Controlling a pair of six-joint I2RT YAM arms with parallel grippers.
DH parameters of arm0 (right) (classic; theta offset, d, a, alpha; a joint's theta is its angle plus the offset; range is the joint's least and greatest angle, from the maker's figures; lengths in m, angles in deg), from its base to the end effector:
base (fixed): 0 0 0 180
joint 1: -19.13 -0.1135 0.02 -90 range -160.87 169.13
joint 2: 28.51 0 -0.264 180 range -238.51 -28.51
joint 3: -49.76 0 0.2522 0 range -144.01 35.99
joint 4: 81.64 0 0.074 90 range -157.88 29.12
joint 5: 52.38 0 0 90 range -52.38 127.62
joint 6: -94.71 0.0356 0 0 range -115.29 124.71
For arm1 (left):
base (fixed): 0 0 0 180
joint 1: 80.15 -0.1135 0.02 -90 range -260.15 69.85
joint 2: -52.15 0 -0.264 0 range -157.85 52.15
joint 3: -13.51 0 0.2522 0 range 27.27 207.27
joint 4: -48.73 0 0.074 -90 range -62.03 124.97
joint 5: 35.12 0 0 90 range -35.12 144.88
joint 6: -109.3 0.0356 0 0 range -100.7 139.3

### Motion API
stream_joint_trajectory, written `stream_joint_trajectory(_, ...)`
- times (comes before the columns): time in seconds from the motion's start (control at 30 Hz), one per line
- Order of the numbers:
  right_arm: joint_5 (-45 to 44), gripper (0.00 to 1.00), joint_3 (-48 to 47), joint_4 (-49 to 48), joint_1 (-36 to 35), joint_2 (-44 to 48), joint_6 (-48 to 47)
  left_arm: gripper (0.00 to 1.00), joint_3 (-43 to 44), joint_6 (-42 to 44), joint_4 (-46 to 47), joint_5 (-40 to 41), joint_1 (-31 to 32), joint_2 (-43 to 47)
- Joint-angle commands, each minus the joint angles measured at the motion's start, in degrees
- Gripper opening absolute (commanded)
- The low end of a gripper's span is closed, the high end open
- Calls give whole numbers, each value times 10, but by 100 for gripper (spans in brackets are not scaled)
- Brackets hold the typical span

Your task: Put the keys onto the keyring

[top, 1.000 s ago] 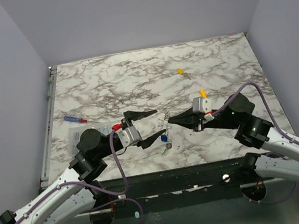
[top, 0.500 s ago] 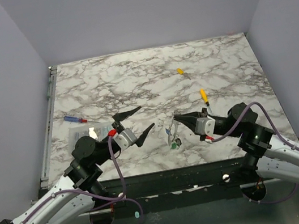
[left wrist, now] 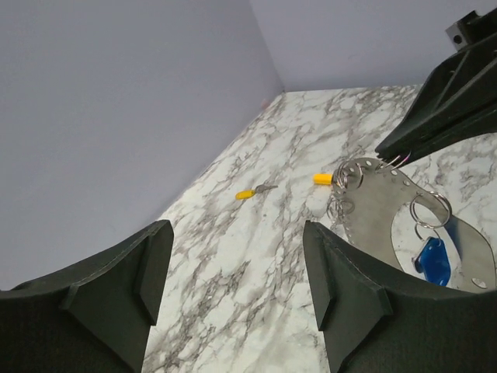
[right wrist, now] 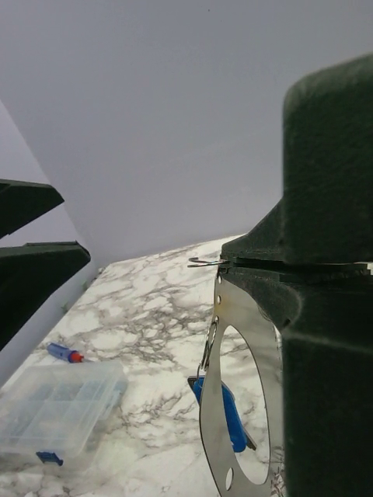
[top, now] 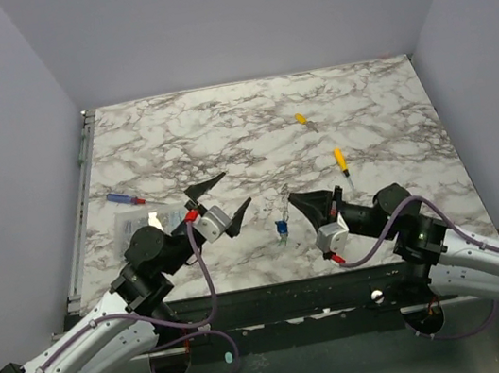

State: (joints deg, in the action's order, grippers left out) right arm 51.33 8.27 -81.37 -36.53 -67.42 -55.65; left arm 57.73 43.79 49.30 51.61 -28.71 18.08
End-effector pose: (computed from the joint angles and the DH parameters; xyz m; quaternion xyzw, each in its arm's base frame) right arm 0.0918 0.1493 0.2950 -0.6289 0.2913 0.0532 0.7188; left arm 0.0964 -0.1242 0.3262 0.4096 0.4892 -0.1971 0.7443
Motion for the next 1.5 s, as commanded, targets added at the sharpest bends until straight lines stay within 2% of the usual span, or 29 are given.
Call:
stream_joint_trajectory(0.0, -75, 0, 1, -88, -4, 10, 5, 75, 3, -15, 13, 61, -8, -19)
stream_joint_trajectory(0.13, -156, 1, 19, -124, -5, 26, 33, 78, 25, -51, 9, 117, -20, -61)
stream_joint_trajectory(0.2, -210, 1, 13, -124, -5, 38, 72, 78, 38, -74, 10, 121, -32, -91)
stream_joint_trajectory(0.4, -404, 1, -76, -7, -5, 44, 236, 79, 132, -212, -6, 92, -108, -229)
stream_joint_trajectory(0.6, -575, 0, -140, 43, -4, 34, 305, 78, 335, -348, -122, 95, -139, -434)
stream_joint_trajectory(0.77, -676, 1, -187, 44, -4, 43, 296, 71, 520, -447, -205, 104, -139, -608)
stream_joint_trajectory(1.0, -700, 1, -246, 148, -4, 84, 336, 66, 804, -595, -312, 112, -133, -865)
stream_joint_trajectory(1.17, -692, 1, -255, 203, -4, 120, 367, 61, 1017, -665, -374, 115, -119, -1032)
stream_joint_trajectory(1.3, -689, 1, -269, 252, -4, 138, 399, 56, 1101, -719, -370, 115, -115, -1110)
stream_joint_trajectory(1.47, -681, 1, -267, 285, -4, 156, 426, 52, 1102, -745, -304, 124, -109, -1157)
